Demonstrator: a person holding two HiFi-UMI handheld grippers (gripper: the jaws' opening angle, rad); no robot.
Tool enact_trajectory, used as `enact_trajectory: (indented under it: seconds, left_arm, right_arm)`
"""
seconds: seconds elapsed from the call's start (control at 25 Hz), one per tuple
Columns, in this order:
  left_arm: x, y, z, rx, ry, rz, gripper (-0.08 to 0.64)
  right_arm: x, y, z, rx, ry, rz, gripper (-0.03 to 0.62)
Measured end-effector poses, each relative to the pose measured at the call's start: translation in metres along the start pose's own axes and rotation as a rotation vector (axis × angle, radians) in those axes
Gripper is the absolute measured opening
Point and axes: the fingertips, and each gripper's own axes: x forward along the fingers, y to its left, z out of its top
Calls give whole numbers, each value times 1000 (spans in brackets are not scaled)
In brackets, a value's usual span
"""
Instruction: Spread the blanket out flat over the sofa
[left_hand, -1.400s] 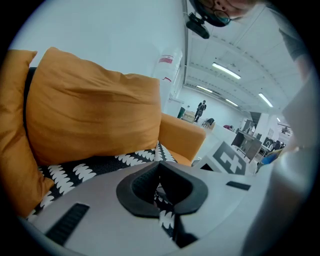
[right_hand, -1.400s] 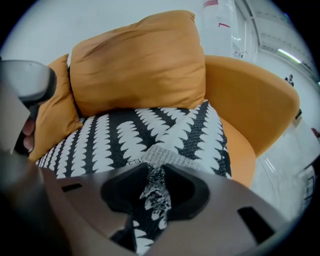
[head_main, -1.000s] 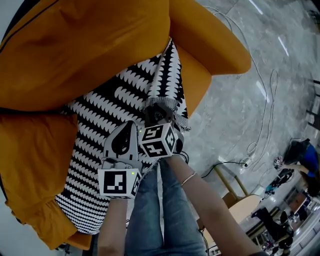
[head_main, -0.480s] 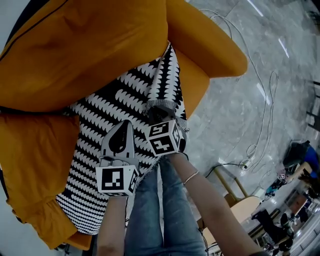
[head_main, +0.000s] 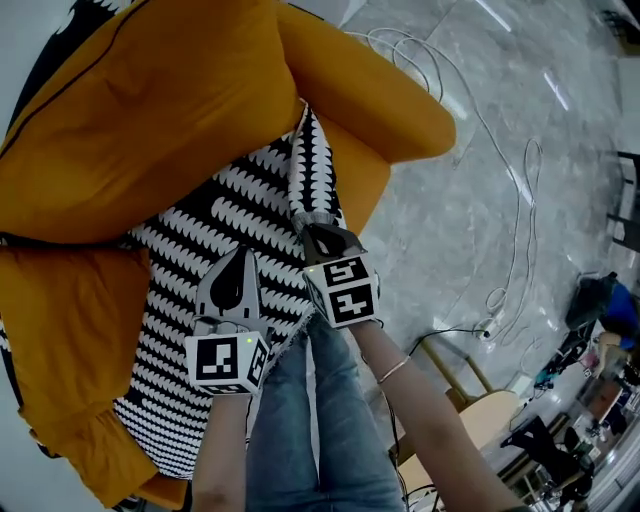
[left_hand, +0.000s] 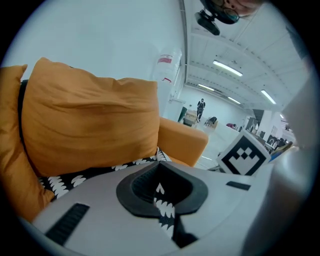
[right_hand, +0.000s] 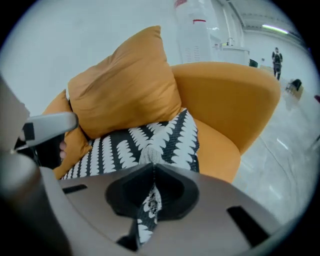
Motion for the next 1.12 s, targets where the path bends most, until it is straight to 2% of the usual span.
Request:
enact_trajectory:
  seconds: [0.16,0.28,0.6,0.8,1.12]
  left_arm:
    - [16,-8,35,1,14,-23,18]
    - [23,-24,46,13,27,-50,18]
    - [59,-75,25,38,58,-113,18]
    - [82,-89,46,62,71,-131,17]
    - [45,-90,27,66,67,-143,18]
  right_arm:
    - [-21,-27,41,134,-59,23,21]
    - [-34,-49,53,185,-81,14,21]
    - [-40,-119,26,247,-92,-42,21]
    - [-46,-152,42,289,-113,-70,21]
    - [-53,-135,8,326,-107,-85,22]
